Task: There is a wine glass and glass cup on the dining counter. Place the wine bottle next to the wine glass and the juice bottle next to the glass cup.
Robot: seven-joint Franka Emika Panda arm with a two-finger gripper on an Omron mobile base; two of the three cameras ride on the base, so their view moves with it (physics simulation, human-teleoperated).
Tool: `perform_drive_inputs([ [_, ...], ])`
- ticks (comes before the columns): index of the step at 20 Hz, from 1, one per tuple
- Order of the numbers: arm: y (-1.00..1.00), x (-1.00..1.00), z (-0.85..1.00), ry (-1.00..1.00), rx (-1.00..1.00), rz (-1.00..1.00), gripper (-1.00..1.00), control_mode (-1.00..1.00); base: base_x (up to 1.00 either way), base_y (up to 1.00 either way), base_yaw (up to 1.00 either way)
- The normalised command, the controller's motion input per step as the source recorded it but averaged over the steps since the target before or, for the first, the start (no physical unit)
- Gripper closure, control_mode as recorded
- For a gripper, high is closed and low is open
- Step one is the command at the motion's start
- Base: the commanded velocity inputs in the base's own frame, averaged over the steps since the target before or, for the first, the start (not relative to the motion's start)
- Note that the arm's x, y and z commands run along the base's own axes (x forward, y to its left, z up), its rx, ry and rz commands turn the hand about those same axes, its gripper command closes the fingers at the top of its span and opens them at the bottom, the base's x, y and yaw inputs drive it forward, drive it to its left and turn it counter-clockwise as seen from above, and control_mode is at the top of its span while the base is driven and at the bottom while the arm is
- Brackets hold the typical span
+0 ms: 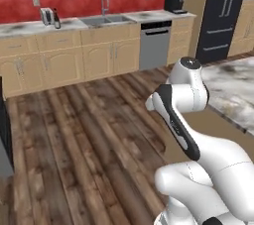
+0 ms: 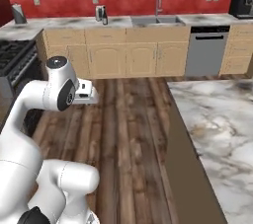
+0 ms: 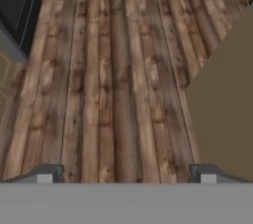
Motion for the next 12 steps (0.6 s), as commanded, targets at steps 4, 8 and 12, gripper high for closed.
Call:
perform_drive_inputs([
  [4, 0.00, 0.00, 0.00, 0.00, 0.00, 0.00, -1.00, 1.00, 0.90, 0.34, -0.13],
  [8, 0.00, 0.00, 0.00, 0.00, 0.00, 0.00, -1.00, 1.00, 0.91, 0.34, -0.11],
  [12, 0.00, 0.00, 0.00, 0.00, 0.00, 0.00, -1.00, 1.00, 0.93, 0.34, -0.08],
])
